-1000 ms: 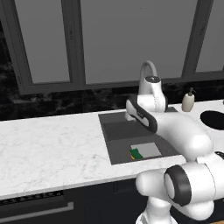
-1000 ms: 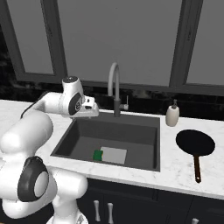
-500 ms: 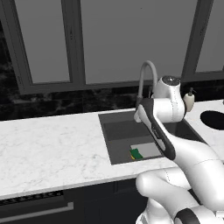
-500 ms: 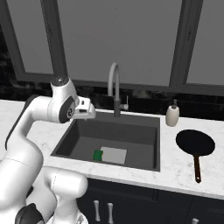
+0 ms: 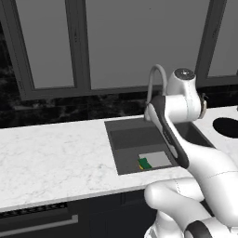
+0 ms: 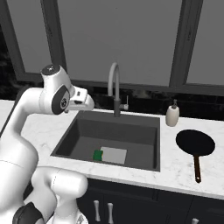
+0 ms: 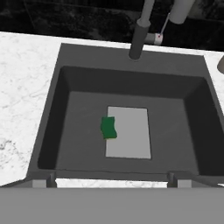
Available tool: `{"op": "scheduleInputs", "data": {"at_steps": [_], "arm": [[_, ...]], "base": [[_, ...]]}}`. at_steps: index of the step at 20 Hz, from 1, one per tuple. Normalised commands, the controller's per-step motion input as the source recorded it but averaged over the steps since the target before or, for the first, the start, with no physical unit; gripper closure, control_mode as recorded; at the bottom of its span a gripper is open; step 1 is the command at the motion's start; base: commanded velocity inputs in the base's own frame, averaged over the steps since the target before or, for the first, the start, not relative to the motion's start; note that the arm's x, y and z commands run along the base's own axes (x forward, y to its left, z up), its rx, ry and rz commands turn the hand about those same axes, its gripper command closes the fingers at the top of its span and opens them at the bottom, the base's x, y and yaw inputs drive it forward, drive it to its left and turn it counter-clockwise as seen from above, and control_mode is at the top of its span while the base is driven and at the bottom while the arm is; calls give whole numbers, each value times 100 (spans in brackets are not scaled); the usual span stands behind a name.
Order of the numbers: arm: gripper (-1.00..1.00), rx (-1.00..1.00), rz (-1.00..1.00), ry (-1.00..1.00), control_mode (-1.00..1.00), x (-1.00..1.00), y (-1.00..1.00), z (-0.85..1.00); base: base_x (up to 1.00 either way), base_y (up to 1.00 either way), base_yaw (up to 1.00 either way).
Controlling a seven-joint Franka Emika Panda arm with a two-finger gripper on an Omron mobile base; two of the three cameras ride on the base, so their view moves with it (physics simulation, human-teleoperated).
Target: Pick the pan and sponge and place them into the sink. Then turn on the water.
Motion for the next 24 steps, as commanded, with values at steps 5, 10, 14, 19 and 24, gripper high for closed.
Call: {"op": "scheduleInputs", "data": {"at_steps": [5,10,14,19,24], "arm": [[-100,-8,-7,8,-100,1,0,5],[-100,0,0,0,100,0,0,0],[-100,0,0,0,100,0,0,0],[-100,0,0,0,100,0,0,0],[-100,0,0,0,100,0,0,0]], "base": [[0,0,0],[0,0,0],[-18,-58,0],[-31,-89,-4],[17,-52,-10]]}}
